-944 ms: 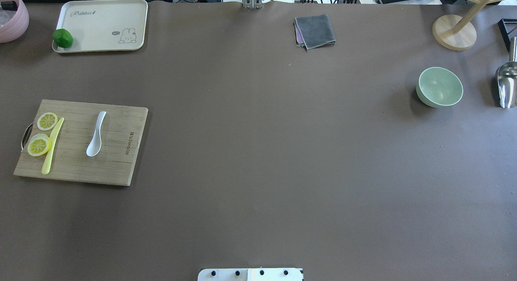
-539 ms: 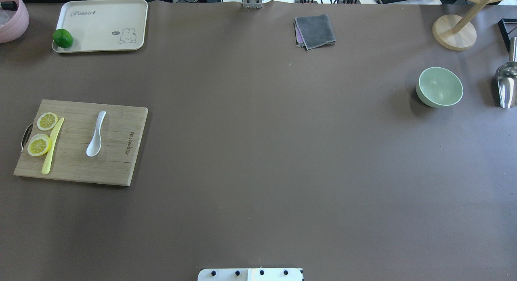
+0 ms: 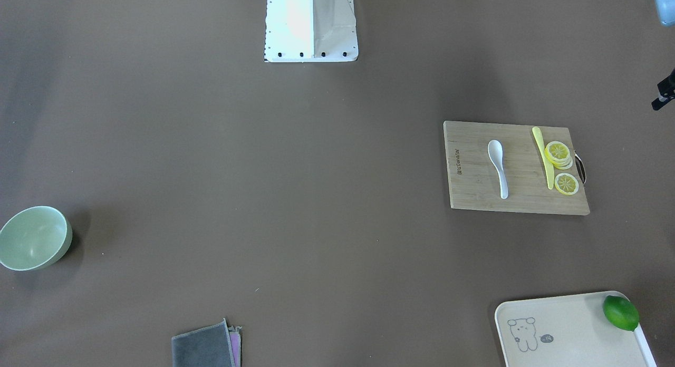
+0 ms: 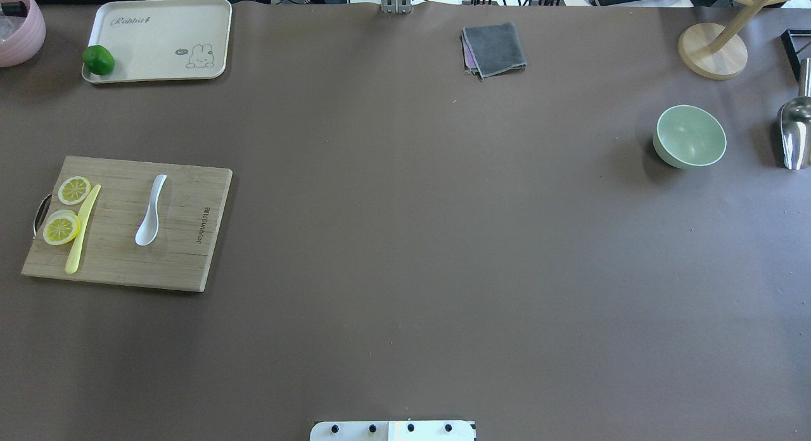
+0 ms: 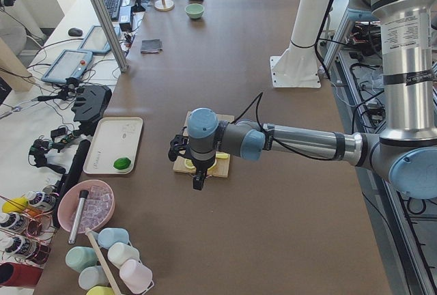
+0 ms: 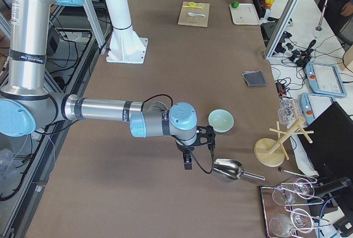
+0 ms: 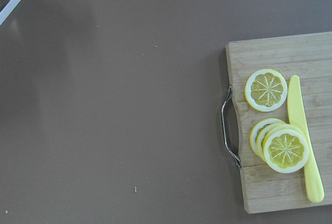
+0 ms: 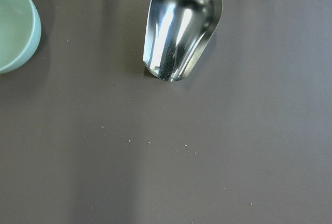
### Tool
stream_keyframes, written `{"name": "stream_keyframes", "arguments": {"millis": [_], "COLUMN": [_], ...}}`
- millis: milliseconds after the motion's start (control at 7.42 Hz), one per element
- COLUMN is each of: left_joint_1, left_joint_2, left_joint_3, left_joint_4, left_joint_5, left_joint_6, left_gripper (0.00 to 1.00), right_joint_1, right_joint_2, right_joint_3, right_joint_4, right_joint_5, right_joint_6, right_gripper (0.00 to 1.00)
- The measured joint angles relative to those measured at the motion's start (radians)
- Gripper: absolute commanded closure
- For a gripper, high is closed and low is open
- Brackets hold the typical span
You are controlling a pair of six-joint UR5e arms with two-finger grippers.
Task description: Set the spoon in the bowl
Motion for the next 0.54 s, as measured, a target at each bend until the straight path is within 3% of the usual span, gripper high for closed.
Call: {"name": "stream_keyframes", "arguments": {"millis": [539], "left_joint_1": [-0.013], "left_joint_2": [0.028], "left_joint_3": [-0.033], "left_joint_4": [0.036], "left_joint_5": [-0.076], "left_joint_6": [0.038], "left_gripper": [0.02], "right_joint_1": [0.0], "right_joint_2": [-0.018], "right_joint_3": [-0.003], "right_joint_4": [0.012], "right_joint_5": [0.023], "right_joint_6": [0.0], "right_gripper": [0.0]}}
